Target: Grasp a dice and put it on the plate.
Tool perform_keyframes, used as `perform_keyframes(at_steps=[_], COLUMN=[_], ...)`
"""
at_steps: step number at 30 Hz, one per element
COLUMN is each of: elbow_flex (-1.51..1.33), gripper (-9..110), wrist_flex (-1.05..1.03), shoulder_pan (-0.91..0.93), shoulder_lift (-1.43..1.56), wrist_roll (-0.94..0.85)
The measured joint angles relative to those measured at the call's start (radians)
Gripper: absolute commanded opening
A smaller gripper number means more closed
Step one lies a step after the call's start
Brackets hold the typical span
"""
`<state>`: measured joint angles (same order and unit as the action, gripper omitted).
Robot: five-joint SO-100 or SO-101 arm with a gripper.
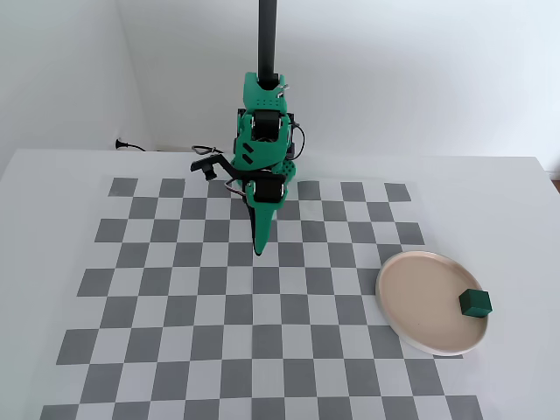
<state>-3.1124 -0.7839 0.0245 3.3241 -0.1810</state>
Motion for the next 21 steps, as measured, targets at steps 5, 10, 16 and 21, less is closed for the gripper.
perform_keyframes(at_steps=[5, 10, 16, 21], elbow_flex=[0.000, 0.000, 0.000, 0.000], gripper=[-5, -5, -5, -5], wrist_flex=[-0.137, -0.169, -0.172, -0.172], shoulder_pan=[0.058, 0.075, 0.069, 0.061], shoulder_lift=[0.000, 0.000, 0.000, 0.000], wrist_roll=[0.081, 0.166, 0.201, 0.209])
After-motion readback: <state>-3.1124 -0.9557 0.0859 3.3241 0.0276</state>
